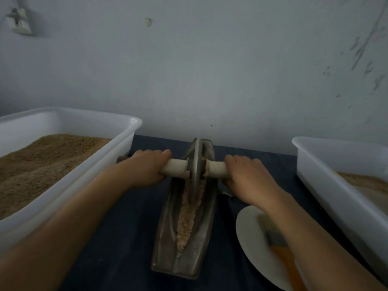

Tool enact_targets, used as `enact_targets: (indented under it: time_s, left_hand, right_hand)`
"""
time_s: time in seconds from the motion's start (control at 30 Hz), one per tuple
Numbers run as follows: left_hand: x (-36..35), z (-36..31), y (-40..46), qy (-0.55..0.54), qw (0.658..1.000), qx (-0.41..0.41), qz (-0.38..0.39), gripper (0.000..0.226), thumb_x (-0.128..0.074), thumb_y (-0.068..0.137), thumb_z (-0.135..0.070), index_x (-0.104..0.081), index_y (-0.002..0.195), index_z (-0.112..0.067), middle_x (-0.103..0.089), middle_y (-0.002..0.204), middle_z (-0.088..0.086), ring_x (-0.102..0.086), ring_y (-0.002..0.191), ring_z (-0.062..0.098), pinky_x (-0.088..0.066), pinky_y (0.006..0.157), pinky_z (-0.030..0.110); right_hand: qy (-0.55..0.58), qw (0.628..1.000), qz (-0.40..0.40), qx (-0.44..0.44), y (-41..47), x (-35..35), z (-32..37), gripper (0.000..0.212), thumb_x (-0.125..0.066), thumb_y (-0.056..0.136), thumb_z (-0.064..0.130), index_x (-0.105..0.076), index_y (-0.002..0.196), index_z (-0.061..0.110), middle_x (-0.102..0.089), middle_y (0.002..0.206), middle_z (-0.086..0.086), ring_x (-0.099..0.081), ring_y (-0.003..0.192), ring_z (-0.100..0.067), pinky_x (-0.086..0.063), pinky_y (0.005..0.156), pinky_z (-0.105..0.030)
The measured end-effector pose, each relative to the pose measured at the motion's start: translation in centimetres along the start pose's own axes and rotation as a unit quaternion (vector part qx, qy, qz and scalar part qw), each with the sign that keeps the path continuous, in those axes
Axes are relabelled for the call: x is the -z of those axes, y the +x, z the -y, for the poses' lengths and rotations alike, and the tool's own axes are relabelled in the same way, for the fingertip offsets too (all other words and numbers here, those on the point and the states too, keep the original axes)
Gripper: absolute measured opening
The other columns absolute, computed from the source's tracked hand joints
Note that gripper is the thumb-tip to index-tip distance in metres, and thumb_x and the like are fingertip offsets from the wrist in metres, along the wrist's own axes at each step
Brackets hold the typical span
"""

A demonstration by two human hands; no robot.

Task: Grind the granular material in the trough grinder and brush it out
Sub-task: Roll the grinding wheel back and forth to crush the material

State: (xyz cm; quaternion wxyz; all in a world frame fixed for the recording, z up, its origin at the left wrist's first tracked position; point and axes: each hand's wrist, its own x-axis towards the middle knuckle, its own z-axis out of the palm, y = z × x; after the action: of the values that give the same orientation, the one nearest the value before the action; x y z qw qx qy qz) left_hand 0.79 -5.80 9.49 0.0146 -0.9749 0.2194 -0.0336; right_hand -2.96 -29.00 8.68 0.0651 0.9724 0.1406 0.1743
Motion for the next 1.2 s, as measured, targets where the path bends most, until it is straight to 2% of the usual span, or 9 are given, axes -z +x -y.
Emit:
enact_targets:
  time_s: [0.13, 0.23, 0.43, 0.57, 0.8, 0.9, 1.0, 1.1, 1.2]
  left_hand:
    - [-1.8, -0.2, 0.9, 0.036, 0.989, 0.005, -0.143, 0.031, -0.053, 0.090, -0.030, -0.039, 0.116, -0.019, -0.049, 0.116, 0.001, -0.048, 0.107, 0.021, -0.034, 0.089, 0.034]
    - [-1.8, -0.3, 0.9, 0.046, 0.987, 0.005, -0.156, 0.033, -0.054, 0.089, -0.029, -0.039, 0.117, -0.020, -0.049, 0.117, 0.000, -0.048, 0.107, 0.020, -0.034, 0.090, 0.032]
    - [0.6, -0.3, -0.7, 0.012, 1.000, -0.015, 0.019, 0.037, -0.058, 0.089, -0.028, -0.040, 0.120, -0.021, -0.053, 0.121, 0.000, -0.053, 0.109, 0.017, -0.040, 0.092, 0.031]
    - [2.6, -0.7, -2.4, -0.033, 0.987, -0.020, 0.157, 0.045, -0.061, 0.088, -0.026, -0.039, 0.128, -0.025, -0.053, 0.123, -0.002, -0.051, 0.104, 0.012, -0.038, 0.088, 0.025]
    - [3.8, -0.2, -3.4, -0.086, 0.963, -0.048, 0.250, 0.032, -0.062, 0.087, -0.025, -0.039, 0.106, -0.036, -0.045, 0.090, -0.018, -0.046, 0.079, 0.000, -0.036, 0.073, 0.017]
    - [3.2, -0.1, -2.8, -0.098, 0.970, -0.037, 0.220, 0.032, -0.061, 0.088, -0.025, -0.037, 0.107, -0.034, -0.045, 0.090, -0.017, -0.044, 0.076, 0.000, -0.034, 0.068, 0.017]
    - [2.2, -0.1, -1.6, -0.079, 0.985, -0.013, 0.153, 0.034, -0.060, 0.089, -0.023, -0.040, 0.117, -0.025, -0.051, 0.105, -0.006, -0.048, 0.088, 0.008, -0.037, 0.077, 0.022]
    - [0.7, -0.2, -0.5, -0.021, 0.999, 0.005, 0.033, 0.033, -0.057, 0.089, -0.025, -0.041, 0.117, -0.020, -0.053, 0.119, 0.001, -0.052, 0.105, 0.017, -0.040, 0.090, 0.031]
    - [-0.9, -0.5, 0.4, 0.048, 0.992, 0.006, -0.113, 0.031, -0.054, 0.089, -0.028, -0.040, 0.115, -0.020, -0.051, 0.118, 0.001, -0.050, 0.108, 0.020, -0.037, 0.092, 0.034]
  right_hand:
    - [-0.007, 0.998, -0.052, -0.020, 0.4, -1.4, -0.2, 0.027, -0.053, 0.087, 0.033, -0.047, 0.108, 0.017, -0.054, 0.105, -0.001, -0.049, 0.096, -0.022, -0.021, 0.070, -0.032]
    - [-0.012, 0.999, -0.048, -0.021, 0.4, -1.4, -0.3, 0.025, -0.052, 0.089, 0.032, -0.046, 0.108, 0.016, -0.055, 0.105, -0.002, -0.049, 0.096, -0.022, -0.021, 0.070, -0.032]
    - [0.037, 0.992, 0.120, 0.007, -0.4, 1.6, 0.2, 0.023, -0.052, 0.092, 0.030, -0.043, 0.106, 0.015, -0.056, 0.108, -0.004, -0.050, 0.088, -0.019, -0.027, 0.066, -0.028]
    - [0.072, 0.969, 0.234, 0.018, -1.3, 4.0, 1.1, 0.035, -0.053, 0.093, 0.029, -0.043, 0.121, 0.010, -0.054, 0.112, -0.006, -0.042, 0.084, -0.011, -0.025, 0.050, -0.017]
    - [0.106, 0.950, 0.288, 0.056, -2.3, 5.9, 1.2, 0.021, -0.057, 0.091, 0.031, -0.052, 0.100, 0.012, -0.047, 0.079, 0.005, -0.044, 0.066, -0.006, -0.031, 0.051, -0.018]
    - [0.100, 0.960, 0.258, 0.038, -1.5, 4.8, 1.1, 0.019, -0.056, 0.091, 0.031, -0.042, 0.093, 0.018, -0.041, 0.077, 0.008, -0.042, 0.067, -0.006, -0.029, 0.051, -0.018]
    - [0.067, 0.982, 0.175, 0.024, -0.6, 3.0, 0.6, 0.018, -0.053, 0.092, 0.032, -0.041, 0.097, 0.019, -0.049, 0.087, 0.004, -0.047, 0.078, -0.013, -0.028, 0.055, -0.025]
    - [0.015, 0.998, 0.058, 0.008, 0.1, 0.8, 0.0, 0.020, -0.051, 0.091, 0.030, -0.044, 0.105, 0.017, -0.055, 0.106, -0.002, -0.052, 0.095, -0.022, -0.025, 0.067, -0.030]
    - [-0.002, 1.000, -0.009, -0.014, 0.5, -0.7, -0.4, 0.020, -0.051, 0.091, 0.027, -0.043, 0.107, 0.018, -0.054, 0.106, -0.001, -0.049, 0.096, -0.021, -0.024, 0.068, -0.031]
